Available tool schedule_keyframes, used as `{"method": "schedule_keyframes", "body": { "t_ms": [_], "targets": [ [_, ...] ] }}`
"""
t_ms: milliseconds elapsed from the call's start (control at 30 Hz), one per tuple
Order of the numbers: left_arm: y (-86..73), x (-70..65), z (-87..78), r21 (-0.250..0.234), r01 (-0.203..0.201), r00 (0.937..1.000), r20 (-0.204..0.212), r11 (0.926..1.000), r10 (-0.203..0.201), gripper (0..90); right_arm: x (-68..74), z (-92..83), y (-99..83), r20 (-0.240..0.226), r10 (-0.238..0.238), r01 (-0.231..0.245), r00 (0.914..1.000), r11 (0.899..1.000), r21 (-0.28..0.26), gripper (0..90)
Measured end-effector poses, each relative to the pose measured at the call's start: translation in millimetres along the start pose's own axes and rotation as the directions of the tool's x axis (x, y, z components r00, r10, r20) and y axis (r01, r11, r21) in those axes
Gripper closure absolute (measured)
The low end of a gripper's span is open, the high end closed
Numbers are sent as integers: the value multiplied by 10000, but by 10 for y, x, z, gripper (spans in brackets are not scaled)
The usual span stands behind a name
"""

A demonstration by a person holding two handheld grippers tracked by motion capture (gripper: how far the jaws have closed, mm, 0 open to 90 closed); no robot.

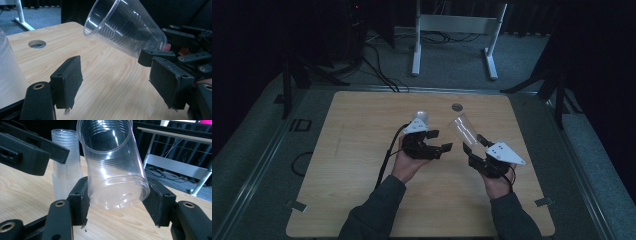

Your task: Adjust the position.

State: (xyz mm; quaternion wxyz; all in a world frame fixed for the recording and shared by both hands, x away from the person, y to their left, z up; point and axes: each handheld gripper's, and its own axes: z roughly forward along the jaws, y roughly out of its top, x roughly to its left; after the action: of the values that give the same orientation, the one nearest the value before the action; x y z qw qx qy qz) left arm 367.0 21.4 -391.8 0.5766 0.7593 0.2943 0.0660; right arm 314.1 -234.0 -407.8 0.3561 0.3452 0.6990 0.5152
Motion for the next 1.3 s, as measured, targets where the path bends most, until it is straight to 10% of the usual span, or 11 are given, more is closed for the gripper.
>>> {"method": "schedule_keyframes", "body": {
  "t_ms": [1300],
  "targets": [
    [148, -79, 215, -492, 1467, 9881, 537, 9880, -1440, 197, 59, -1, -68, 1150, -6, 85, 9934, 9976, -682, 420]
  ]
}}
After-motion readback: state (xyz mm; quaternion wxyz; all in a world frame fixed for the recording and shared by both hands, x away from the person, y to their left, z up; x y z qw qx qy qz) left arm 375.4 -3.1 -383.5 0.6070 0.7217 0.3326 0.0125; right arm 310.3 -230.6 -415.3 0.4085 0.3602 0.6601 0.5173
